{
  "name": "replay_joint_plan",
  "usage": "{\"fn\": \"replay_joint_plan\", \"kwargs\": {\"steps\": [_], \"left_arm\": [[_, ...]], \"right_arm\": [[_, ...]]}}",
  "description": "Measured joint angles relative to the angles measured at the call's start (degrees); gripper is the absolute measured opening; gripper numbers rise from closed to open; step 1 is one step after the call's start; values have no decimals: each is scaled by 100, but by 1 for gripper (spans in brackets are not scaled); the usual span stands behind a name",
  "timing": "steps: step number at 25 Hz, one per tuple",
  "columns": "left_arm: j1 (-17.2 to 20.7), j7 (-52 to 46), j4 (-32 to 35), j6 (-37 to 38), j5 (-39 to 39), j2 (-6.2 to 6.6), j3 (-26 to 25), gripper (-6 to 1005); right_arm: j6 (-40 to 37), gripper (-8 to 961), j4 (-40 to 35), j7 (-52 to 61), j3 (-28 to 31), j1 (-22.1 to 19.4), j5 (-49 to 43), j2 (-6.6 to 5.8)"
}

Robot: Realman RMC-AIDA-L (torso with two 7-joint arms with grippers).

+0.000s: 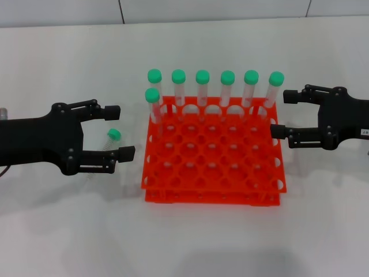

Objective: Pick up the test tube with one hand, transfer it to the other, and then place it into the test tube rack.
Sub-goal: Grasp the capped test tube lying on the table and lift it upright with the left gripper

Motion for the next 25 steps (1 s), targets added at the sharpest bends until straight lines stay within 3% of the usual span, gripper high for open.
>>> {"fn": "replay_joint_plan", "kwargs": {"steps": [18, 25], "left_arm": [[0, -39, 0, -14, 27, 13, -18, 867], [-38, -793, 190, -45, 292, 215, -51, 865]], "right_arm": [[5, 845, 0, 0, -9, 0, 8, 0], [-28, 846, 0, 0, -9, 0, 21, 4]]}}
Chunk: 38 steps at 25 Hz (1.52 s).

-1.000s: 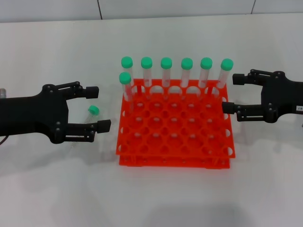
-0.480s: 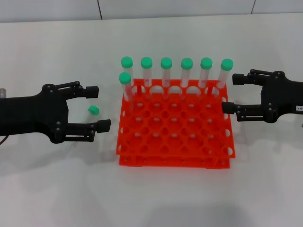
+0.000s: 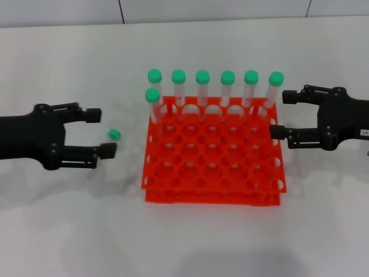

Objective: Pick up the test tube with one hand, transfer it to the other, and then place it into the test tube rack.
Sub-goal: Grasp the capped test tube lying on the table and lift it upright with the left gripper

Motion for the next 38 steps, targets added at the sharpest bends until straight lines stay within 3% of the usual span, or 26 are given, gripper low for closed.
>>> {"fn": "replay_joint_plan", "kwargs": {"steps": [7, 12, 20, 33, 38], "left_arm": [[-158, -1079, 86, -60, 647, 188, -101, 864], [-435, -1808, 93, -22, 1518, 212, -375, 864], [-887, -2611, 78, -39, 2419, 268, -372, 863], [-1482, -3733, -110, -331, 3878, 231, -293, 862], [-1663, -3849, -340, -480, 4048, 187, 9, 862]], "right_arm": [[-10, 846, 20, 0, -1, 0, 39, 10], [-11, 846, 59, 0, -58, 0, 148, 15], [-11, 845, 62, 1, -101, -1, 172, 14], [-20, 841, 66, 0, -165, 10, 241, 13], [-20, 841, 73, 0, -167, 11, 257, 14]]}}
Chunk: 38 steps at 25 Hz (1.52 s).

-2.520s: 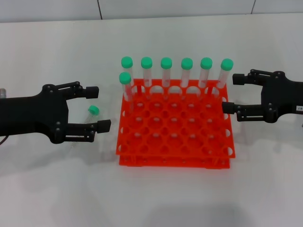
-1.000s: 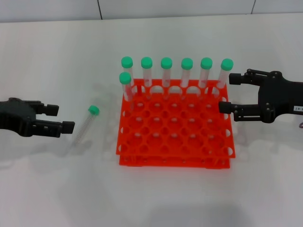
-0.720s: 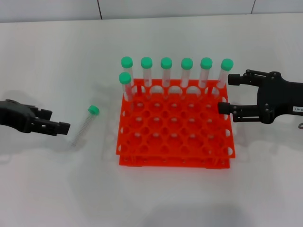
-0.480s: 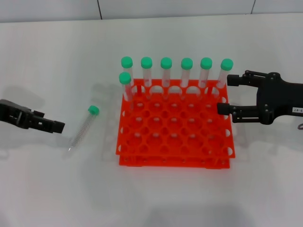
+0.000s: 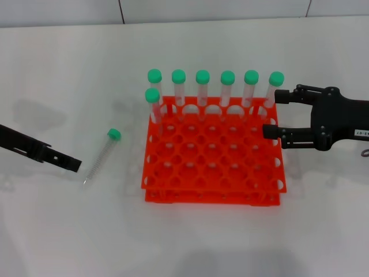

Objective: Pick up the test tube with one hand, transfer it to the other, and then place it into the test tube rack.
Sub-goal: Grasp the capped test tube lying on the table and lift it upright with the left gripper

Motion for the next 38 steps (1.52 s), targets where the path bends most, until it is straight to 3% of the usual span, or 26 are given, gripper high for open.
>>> {"fn": "replay_joint_plan", "kwargs": {"steps": [10, 32, 38], "left_arm": [[-174, -60, -293, -387, 229, -104, 740, 861], [-376, -56, -380, -623, 348, -337, 1015, 853], [-375, -47, -380, -666, 326, -345, 1026, 849]], "right_arm": [[0, 840, 7, -9, -51, -3, 14, 0], [1, 838, 6, -9, -70, -1, 28, 0], [1, 837, 6, -9, -70, -2, 11, 0]]}}
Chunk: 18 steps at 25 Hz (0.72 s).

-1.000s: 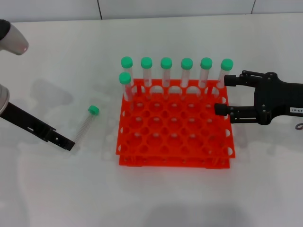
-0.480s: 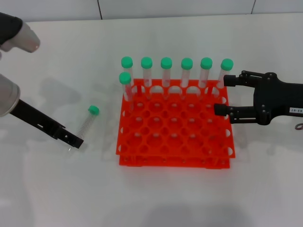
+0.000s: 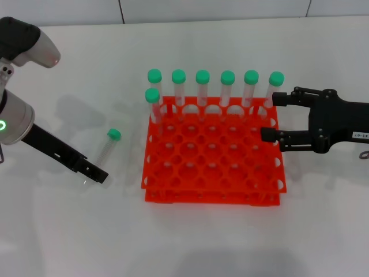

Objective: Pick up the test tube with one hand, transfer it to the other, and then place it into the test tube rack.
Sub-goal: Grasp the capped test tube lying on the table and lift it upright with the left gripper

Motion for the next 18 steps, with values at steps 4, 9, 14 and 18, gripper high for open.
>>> {"fn": "replay_joint_plan", "kwargs": {"steps": [4, 9, 14, 18], "left_arm": [[4, 4, 0, -11, -8, -8, 26, 847], [-3, 7, -92, -18, -9, -9, 47, 795], [-14, 13, -129, -51, 26, -8, 64, 686], [-16, 13, -129, -69, 31, -5, 65, 652]], "right_arm": [[0, 837, 2, 0, 0, 0, -6, 0], [5, 837, 21, -5, 0, 0, -9, 0], [12, 836, 65, -31, 0, 0, -6, 0], [12, 836, 74, -56, 0, 0, 9, 0]]}}
